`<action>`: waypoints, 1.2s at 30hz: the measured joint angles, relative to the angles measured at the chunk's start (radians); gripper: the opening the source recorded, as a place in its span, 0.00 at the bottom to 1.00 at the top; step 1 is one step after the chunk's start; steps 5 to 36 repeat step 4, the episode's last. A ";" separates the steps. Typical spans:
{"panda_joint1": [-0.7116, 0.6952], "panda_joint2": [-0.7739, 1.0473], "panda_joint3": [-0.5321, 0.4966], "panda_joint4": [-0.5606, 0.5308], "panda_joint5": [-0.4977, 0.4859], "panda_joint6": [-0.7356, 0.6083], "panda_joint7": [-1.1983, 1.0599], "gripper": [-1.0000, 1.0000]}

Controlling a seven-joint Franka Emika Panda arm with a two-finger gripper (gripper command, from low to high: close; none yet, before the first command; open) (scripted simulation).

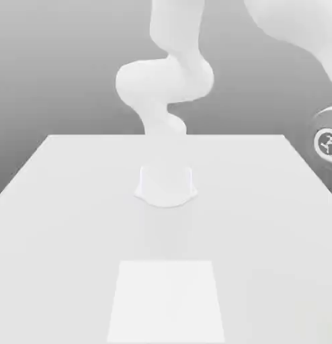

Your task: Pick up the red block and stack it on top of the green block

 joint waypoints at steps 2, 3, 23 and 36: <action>0.005 0.022 -0.006 0.003 -0.007 0.019 0.004 1.00; 0.005 0.022 -0.006 0.003 -0.007 0.019 0.004 1.00; 0.005 0.022 -0.006 0.003 -0.007 0.019 0.004 1.00; 0.005 0.022 -0.006 0.003 -0.007 0.019 0.004 1.00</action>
